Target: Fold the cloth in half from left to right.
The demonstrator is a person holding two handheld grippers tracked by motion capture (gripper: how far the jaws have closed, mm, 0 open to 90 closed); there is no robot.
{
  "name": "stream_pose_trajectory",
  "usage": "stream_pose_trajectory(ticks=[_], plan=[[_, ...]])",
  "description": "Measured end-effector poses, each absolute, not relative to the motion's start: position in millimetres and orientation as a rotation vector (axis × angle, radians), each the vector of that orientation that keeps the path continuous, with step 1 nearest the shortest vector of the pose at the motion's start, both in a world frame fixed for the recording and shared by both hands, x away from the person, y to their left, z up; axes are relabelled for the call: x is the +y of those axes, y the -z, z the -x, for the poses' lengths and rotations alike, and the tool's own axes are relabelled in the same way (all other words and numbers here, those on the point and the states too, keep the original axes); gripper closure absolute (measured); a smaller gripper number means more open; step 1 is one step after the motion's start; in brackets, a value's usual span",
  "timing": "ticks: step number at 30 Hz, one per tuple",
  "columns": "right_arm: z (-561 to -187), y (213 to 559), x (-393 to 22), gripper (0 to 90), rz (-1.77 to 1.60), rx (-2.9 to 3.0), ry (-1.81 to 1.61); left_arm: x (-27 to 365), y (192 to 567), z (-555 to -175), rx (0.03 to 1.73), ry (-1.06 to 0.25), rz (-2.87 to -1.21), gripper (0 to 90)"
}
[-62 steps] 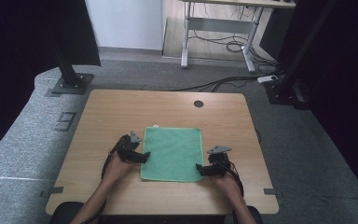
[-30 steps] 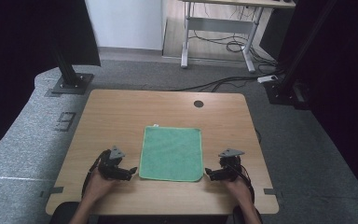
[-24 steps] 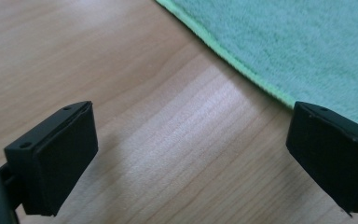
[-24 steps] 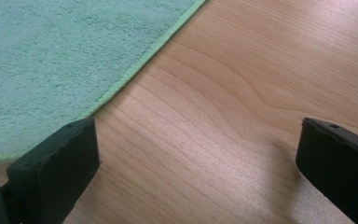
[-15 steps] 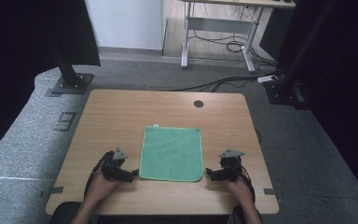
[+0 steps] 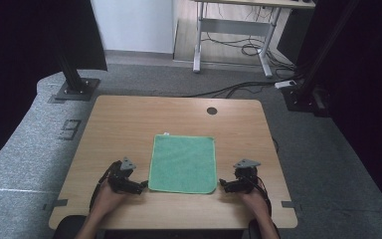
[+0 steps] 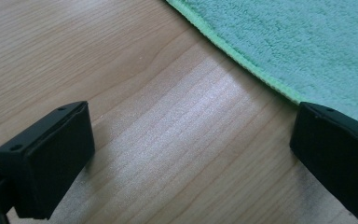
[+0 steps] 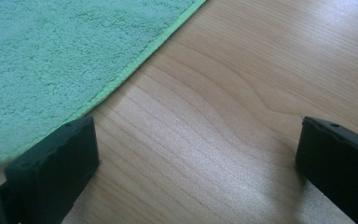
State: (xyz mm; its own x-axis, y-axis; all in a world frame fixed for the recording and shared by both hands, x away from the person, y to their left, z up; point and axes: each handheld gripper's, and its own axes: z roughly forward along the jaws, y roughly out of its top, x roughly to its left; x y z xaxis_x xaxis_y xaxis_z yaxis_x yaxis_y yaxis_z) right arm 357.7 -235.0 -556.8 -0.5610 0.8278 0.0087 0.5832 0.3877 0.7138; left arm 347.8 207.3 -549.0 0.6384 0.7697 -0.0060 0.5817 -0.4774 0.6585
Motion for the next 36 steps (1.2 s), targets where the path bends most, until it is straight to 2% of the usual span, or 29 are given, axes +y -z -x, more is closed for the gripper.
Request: stream_pose_trajectory(ticks=[16, 21, 27, 36], plan=[[-349, 532, -215, 1.6, -1.2, 2.282, -1.038, 210, 549, -351, 1.039, -0.384, -2.226, 0.4], [-348, 535, -207, 1.7, -1.195, 2.318, -1.024, 215, 547, -355, 1.061, -0.398, -2.22, 1.5], [-348, 542, -200, 1.7, -1.19, 2.357, -0.986, 218, 536, -366, 1.078, -0.428, -2.158, 1.6], [-345, 545, -198, 2.0, -1.185, 2.381, -0.953, 189, 526, -403, 1.051, -0.456, -2.135, 1.7]])
